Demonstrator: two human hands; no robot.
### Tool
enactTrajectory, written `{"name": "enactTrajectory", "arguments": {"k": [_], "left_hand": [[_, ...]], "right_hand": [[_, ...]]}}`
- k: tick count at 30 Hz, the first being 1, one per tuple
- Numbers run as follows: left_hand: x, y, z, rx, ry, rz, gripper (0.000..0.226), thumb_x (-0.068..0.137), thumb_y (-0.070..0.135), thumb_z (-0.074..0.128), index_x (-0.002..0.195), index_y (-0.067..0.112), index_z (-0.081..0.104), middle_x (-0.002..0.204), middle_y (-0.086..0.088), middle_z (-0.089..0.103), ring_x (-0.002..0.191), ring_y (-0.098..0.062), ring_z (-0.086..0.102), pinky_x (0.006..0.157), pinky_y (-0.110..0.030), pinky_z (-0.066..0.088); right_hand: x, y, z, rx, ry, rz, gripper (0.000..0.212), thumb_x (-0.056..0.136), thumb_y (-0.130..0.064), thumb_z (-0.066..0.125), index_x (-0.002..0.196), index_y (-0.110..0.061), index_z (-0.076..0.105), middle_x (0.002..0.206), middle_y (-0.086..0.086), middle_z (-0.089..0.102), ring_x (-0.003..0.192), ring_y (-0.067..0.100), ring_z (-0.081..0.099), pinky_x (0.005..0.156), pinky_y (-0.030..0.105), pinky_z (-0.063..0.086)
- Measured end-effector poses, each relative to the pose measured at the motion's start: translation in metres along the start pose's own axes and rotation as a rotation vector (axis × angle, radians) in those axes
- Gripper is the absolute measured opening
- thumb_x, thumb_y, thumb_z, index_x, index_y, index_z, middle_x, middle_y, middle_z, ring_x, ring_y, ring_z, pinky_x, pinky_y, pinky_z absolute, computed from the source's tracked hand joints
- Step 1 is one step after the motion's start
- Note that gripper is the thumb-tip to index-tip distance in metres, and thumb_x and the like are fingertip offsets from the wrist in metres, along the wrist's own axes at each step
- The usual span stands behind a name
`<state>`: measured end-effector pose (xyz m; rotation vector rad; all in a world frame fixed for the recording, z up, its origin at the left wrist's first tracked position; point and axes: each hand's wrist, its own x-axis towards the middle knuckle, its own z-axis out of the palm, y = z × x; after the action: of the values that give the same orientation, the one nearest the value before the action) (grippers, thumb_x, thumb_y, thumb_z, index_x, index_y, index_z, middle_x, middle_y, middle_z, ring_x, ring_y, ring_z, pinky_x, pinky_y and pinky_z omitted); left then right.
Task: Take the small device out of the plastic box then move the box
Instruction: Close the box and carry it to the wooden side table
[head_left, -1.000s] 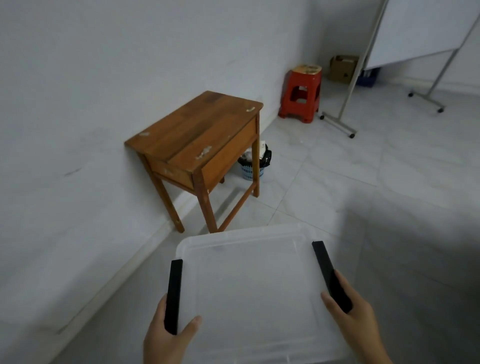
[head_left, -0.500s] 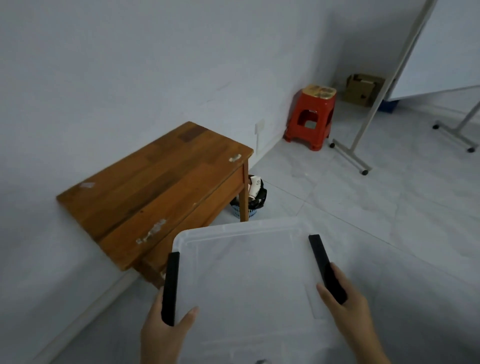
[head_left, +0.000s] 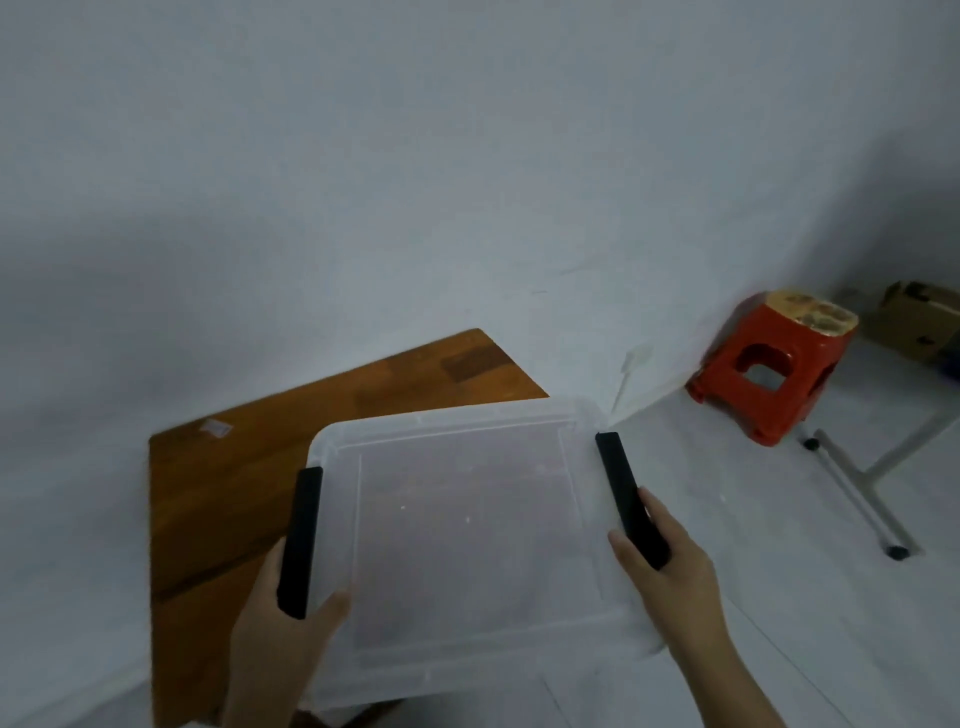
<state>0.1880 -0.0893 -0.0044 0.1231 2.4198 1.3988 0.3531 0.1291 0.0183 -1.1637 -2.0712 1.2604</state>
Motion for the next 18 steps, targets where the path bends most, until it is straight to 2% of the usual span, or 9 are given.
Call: {"name": "enactTrajectory", "arguments": {"k": [4, 7, 10, 12, 14, 16, 18], "left_hand": [[0.032, 0.026, 0.004, -0.027, 0.06, -0.049, 0.072, 0.072, 0.017, 0.07, 0.133, 0.006, 0.034, 0.135, -0.021, 0.045, 0.123, -0.039, 0.039, 0.103, -0.049, 0.03], [0.055, 0.033, 0.004, -0.032, 0.118, -0.112, 0.072, 0.072, 0.02, 0.07, 0.133, 0.005, 0.034, 0.135, -0.02, 0.045, 0.122, -0.037, 0.04, 0.102, -0.047, 0.032], [0.079, 0.034, 0.003, -0.075, 0.208, -0.161, 0.072, 0.074, 0.018, 0.069, 0.135, 0.006, 0.033, 0.138, -0.019, 0.043, 0.124, -0.037, 0.039, 0.103, -0.047, 0.033], [0.097, 0.037, 0.006, -0.136, 0.261, -0.177, 0.08, 0.07, 0.019, 0.073, 0.136, 0.005, 0.03, 0.14, -0.019, 0.04, 0.126, -0.037, 0.037, 0.103, -0.048, 0.033], [0.113, 0.043, 0.013, -0.161, 0.31, -0.173, 0.081, 0.07, 0.017, 0.073, 0.136, 0.006, 0.029, 0.137, -0.014, 0.042, 0.126, -0.036, 0.037, 0.103, -0.047, 0.034], [0.131, 0.053, 0.022, -0.132, 0.367, -0.161, 0.074, 0.072, 0.013, 0.07, 0.135, 0.005, 0.032, 0.124, -0.007, 0.046, 0.124, -0.035, 0.04, 0.1, -0.045, 0.037], [0.151, 0.063, 0.03, -0.077, 0.418, -0.178, 0.075, 0.07, 0.013, 0.071, 0.134, 0.003, 0.032, 0.125, -0.013, 0.048, 0.123, -0.034, 0.041, 0.099, -0.043, 0.038]], "right_hand": [[0.072, -0.025, 0.022, -0.09, -0.239, -0.072, 0.067, 0.081, -0.016, 0.062, 0.138, -0.018, 0.029, 0.136, 0.007, 0.047, 0.123, 0.025, 0.045, 0.099, 0.031, 0.038], [0.117, -0.035, 0.043, -0.142, -0.406, -0.096, 0.072, 0.079, -0.012, 0.064, 0.139, -0.017, 0.024, 0.124, -0.002, 0.043, 0.121, 0.019, 0.04, 0.102, 0.036, 0.038], [0.16, -0.039, 0.071, -0.153, -0.465, -0.168, 0.064, 0.08, -0.014, 0.062, 0.136, -0.016, 0.031, 0.116, 0.0, 0.047, 0.116, 0.024, 0.047, 0.093, 0.035, 0.042], [0.187, -0.041, 0.091, -0.137, -0.493, -0.154, 0.06, 0.082, -0.014, 0.06, 0.135, -0.014, 0.033, 0.114, 0.003, 0.048, 0.109, 0.022, 0.048, 0.09, 0.033, 0.042], [0.214, -0.044, 0.108, -0.139, -0.512, -0.144, 0.058, 0.082, -0.013, 0.059, 0.134, -0.01, 0.035, 0.124, 0.01, 0.052, 0.113, 0.027, 0.049, 0.094, 0.038, 0.043], [0.24, -0.049, 0.124, -0.158, -0.522, -0.163, 0.057, 0.082, -0.014, 0.06, 0.134, -0.008, 0.037, 0.135, 0.016, 0.049, 0.121, 0.031, 0.046, 0.101, 0.042, 0.04], [0.265, -0.057, 0.139, -0.157, -0.536, -0.191, 0.058, 0.082, -0.014, 0.061, 0.134, -0.007, 0.036, 0.137, 0.017, 0.047, 0.123, 0.032, 0.045, 0.101, 0.041, 0.039]]}}
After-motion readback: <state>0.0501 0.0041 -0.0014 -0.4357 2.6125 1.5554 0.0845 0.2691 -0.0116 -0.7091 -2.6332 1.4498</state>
